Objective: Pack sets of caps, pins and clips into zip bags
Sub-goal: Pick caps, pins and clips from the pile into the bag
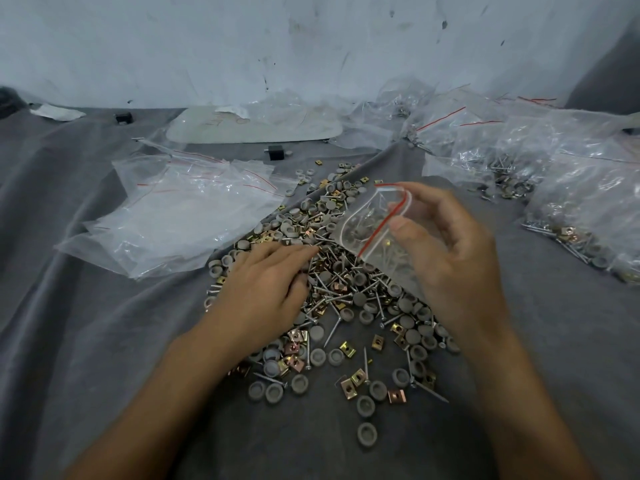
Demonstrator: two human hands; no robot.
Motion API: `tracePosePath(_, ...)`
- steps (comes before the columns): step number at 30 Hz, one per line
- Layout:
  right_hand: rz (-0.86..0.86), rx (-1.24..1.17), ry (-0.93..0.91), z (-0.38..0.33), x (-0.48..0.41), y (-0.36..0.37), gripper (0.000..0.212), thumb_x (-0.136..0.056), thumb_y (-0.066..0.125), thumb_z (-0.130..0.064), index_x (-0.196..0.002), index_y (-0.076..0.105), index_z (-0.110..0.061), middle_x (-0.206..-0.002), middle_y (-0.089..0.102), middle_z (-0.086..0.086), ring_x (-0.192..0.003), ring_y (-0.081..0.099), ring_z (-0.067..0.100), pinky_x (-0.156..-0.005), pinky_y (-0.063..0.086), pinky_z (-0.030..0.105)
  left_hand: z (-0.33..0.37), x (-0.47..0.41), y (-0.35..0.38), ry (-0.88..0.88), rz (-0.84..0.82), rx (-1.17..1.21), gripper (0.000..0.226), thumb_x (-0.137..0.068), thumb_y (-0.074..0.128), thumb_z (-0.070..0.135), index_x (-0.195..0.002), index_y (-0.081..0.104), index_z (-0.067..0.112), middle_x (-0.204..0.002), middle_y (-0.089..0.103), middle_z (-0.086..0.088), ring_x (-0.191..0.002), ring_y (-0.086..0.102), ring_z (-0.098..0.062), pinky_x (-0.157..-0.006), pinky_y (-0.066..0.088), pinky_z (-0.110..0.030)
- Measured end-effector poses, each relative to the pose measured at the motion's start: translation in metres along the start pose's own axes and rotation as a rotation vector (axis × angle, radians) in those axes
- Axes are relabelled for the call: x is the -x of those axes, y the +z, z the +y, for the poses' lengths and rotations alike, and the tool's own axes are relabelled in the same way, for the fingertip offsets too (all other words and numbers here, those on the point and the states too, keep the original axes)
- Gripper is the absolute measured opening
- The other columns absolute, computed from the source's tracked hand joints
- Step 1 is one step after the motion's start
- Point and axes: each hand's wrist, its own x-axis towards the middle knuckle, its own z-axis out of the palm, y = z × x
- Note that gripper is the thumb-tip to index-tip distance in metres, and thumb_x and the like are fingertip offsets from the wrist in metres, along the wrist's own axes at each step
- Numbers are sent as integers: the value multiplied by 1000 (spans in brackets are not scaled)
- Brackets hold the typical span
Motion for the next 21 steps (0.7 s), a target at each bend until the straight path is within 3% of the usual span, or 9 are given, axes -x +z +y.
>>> tracePosePath(4, -41, 34, 22, -1, 1, 1, 28, -94, 65, -31, -122, 67, -34, -113, 73, -12, -110, 69, 10, -91, 58, 44, -1, 0, -4, -24, -35, -42, 47, -102, 47, 38, -148, 47, 32, -148, 50, 14, -135, 34, -14, -114, 24, -37)
tracePosePath(8, -56, 48, 19, -3, 1, 2, 29, -94, 65, -28, -122, 67, -31, -112, 73, -12, -109, 69, 10, -91, 59, 42, -1, 3, -6, -34, -35, -21, 46, -99, 53, 45, -142, 53, 31, -135, 56, 11, -125, 33, -12, -108, 27, -36)
tracePosePath(11, -66, 55, 27, -4, 2, 2, 29, -94, 65, -29, -123, 67, -30, -113, 73, -12, -109, 69, 8, -90, 60, 40, -2, 4, -7, -36, -40, -39, 44, -97, 45, 56, -132, 60, 34, -124, 56, 13, -117, 34, -11, -104, 31, -36)
tracePosePath(16, -61, 77, 13, -3, 2, 3, 30, -93, 65, -29, -123, 67, -30, -112, 73, -13, -111, 68, 8, -94, 57, 41, -2, 5, -9, -52, -105, -60, 68, -84, 32, 79, -135, 55, 40, -122, 52, 15, -116, 33, -12, -106, 30, -38)
tracePosePath(18, -63, 78, 14, -3, 2, 3, 30, -93, 65, -30, -123, 67, -31, -112, 73, -14, -111, 67, 7, -94, 57, 41, -1, 5, -7, -54, -126, -98, 71, -84, 32, 79, -144, 47, 43, -126, 47, 14, -119, 31, -12, -106, 29, -38)
tracePosePath(21, -69, 82, 9, -3, 2, 3, 30, -93, 65, -30, -123, 67, -31, -112, 73, -14, -112, 67, 7, -95, 56, 40, 0, 4, -5, -34, -111, -100, 64, -85, 32, 73, -138, 53, 44, -123, 47, 13, -111, 26, -9, -99, 29, -34)
